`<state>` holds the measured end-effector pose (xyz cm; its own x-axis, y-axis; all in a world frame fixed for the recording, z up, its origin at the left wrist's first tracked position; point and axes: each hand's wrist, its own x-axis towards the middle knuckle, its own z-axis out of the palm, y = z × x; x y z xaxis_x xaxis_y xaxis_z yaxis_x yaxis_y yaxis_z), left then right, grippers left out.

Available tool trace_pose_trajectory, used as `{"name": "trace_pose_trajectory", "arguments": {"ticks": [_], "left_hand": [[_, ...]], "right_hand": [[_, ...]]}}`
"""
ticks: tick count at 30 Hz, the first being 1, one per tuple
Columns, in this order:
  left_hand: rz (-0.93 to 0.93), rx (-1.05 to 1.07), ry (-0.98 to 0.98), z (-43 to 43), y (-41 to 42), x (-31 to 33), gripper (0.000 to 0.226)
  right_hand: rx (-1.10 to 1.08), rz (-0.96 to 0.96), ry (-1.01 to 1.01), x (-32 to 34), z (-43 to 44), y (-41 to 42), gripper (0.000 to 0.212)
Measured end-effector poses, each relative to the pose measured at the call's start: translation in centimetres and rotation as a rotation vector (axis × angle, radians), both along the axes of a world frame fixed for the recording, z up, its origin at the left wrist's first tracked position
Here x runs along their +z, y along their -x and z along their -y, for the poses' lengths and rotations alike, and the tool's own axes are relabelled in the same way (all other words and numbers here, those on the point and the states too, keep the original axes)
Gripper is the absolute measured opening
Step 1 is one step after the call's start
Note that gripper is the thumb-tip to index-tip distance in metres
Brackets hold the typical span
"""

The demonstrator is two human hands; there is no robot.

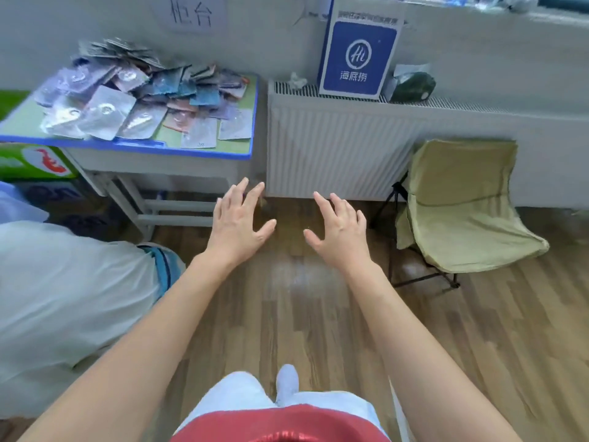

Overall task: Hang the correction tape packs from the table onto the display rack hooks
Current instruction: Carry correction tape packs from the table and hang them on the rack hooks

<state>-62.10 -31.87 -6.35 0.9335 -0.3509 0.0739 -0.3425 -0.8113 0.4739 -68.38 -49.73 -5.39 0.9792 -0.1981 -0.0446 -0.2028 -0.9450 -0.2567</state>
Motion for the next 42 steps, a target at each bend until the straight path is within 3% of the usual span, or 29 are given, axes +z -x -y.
{"name": "trace_pose_trajectory", "arguments": {"ticks": [10,23,38,42], "left_hand": [[-0.011,0.128,0.004,-0.1,-14.8,-0.3,0.069],[-0.042,0.164,-0.013,-5.7,-38.7,0.4,0.07],[-0.172,0.232,0.0,-4.4,-56.0,-2.6,0.068],[-0.187,0.237,-0.022,-2.8,-59.7,-3.4,0.093]], "right_hand": [[0.105,-0.015,-0.022,-0.2,1.0,-15.9,0.069],[0.067,-0.029,-0.103,-0.2,-3.5,-39.9,0.069],[0.159,-0.125,-0.208,-4.5,-3.6,-60.3,0.067],[0.182,-0.164,-0.231,-6.0,-4.0,-64.9,0.069]]}}
